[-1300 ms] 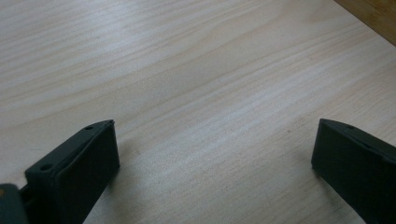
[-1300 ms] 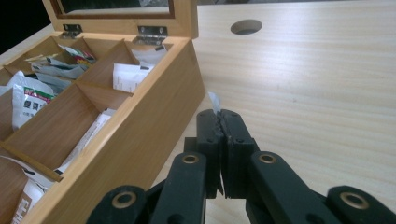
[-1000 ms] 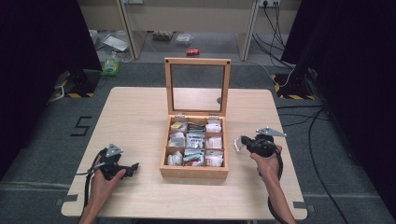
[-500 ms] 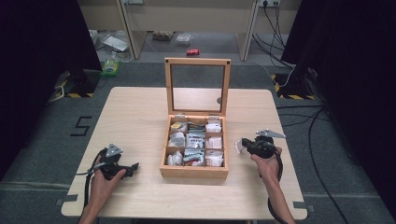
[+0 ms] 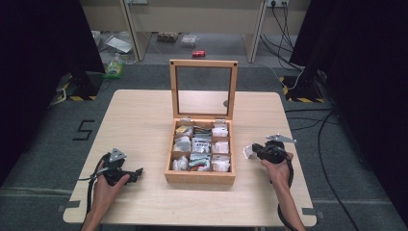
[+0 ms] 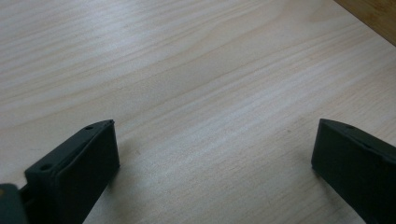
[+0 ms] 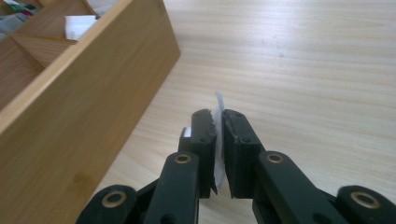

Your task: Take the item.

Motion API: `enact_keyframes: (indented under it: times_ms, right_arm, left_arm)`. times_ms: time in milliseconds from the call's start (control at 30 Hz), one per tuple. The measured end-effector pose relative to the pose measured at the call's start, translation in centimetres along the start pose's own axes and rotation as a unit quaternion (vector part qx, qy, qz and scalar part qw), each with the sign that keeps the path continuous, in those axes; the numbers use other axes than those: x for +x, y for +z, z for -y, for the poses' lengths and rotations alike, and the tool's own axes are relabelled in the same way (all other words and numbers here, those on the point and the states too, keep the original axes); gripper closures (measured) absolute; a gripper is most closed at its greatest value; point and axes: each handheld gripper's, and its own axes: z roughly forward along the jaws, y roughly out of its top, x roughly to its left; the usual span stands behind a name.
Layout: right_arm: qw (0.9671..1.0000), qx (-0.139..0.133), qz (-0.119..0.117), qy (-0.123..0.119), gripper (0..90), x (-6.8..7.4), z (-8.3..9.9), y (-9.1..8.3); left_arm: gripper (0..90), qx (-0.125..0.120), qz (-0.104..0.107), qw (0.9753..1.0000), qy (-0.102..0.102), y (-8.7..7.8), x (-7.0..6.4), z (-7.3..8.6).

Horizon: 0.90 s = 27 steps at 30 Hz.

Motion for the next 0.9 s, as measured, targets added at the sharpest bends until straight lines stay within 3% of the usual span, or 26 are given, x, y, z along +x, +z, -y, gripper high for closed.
enact_keyframes:
  times_ms: [333, 567, 900]
  right_arm:
    - [0.9998, 0.009, 0.010, 0.012, 72.3, -0.6, 0.2, 0.0]
    - [0.9995, -0.003, 0.021, 0.025, 61.5, -0.9, -0.1, -0.4]
    - [0.9990, -0.037, -0.004, 0.024, 53.8, -0.3, -1.4, -1.2]
  left_arm:
    - [0.1, 0.000, 0.000, 1.0000, 0.000, 0.0, 0.0, 0.0]
    - [0.1, 0.000, 0.000, 1.0000, 0.000, 0.0, 0.0, 0.0]
    - [0.0, 0.000, 0.000, 1.0000, 0.000, 0.0, 0.0, 0.0]
